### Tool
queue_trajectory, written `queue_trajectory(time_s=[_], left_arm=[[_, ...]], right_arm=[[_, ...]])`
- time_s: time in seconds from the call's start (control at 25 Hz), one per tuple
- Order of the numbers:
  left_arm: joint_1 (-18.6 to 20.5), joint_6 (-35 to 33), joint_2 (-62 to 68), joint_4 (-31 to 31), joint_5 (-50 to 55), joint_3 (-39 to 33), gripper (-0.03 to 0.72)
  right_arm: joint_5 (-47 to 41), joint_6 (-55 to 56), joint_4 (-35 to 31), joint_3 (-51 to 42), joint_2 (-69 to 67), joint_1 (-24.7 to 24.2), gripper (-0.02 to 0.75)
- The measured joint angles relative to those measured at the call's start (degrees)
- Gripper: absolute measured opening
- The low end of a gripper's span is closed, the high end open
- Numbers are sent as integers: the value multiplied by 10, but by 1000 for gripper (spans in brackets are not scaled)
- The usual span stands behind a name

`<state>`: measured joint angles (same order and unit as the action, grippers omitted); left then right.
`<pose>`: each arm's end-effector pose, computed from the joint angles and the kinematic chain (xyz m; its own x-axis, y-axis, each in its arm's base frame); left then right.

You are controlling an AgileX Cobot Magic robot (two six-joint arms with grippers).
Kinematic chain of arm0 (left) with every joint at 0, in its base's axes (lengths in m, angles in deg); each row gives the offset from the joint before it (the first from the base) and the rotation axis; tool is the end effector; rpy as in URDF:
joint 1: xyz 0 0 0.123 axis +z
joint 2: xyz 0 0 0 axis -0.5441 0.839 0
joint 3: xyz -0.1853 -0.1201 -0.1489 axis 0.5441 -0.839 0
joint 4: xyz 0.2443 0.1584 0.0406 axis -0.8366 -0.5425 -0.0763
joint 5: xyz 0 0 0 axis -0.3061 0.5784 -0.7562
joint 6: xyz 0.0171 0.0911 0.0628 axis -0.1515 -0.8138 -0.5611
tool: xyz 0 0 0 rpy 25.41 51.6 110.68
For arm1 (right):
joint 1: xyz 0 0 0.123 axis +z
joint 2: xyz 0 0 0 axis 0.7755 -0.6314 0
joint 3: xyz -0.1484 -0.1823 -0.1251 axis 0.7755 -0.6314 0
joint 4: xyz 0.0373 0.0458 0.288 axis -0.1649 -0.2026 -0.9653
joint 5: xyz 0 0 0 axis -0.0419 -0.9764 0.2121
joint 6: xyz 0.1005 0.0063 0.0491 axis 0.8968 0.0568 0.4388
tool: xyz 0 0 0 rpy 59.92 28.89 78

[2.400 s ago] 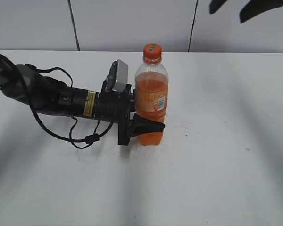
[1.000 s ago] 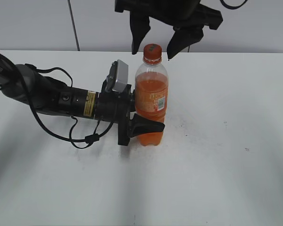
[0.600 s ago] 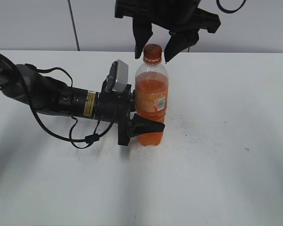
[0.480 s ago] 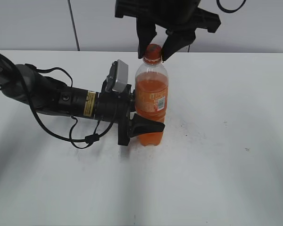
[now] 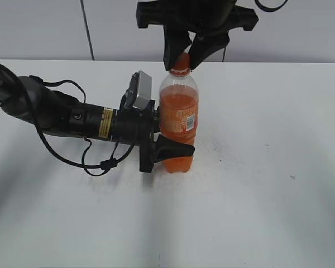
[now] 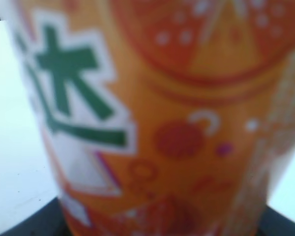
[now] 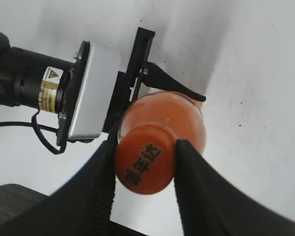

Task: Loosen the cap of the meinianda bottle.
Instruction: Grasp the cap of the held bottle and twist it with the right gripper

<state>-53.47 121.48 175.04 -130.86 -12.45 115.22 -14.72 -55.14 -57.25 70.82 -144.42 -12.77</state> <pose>0.3658 -0.2437 0.0282 -0.0218 0.2750 -0.9612 0.9996 0.0209 -0.0167 0.3538 0.2840 0.2825 -0.8816 -0.3186 -0.3483 -0.3891 0.9083 0.1540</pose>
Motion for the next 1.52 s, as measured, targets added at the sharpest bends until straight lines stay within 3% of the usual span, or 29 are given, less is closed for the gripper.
queue_trajectory(time_s=[0.8,1.24,1.52], left_arm=[[1,0,0,-6,-1,0,394],[1,0,0,-16,-8,0,394],[2,0,0,-20,-10,0,394]], right_arm=[[-4,-507,-2,3,0,0,275],[-8,-698,-5,3,0,0,274],[-9,-765,-6,3,1,0,274]])
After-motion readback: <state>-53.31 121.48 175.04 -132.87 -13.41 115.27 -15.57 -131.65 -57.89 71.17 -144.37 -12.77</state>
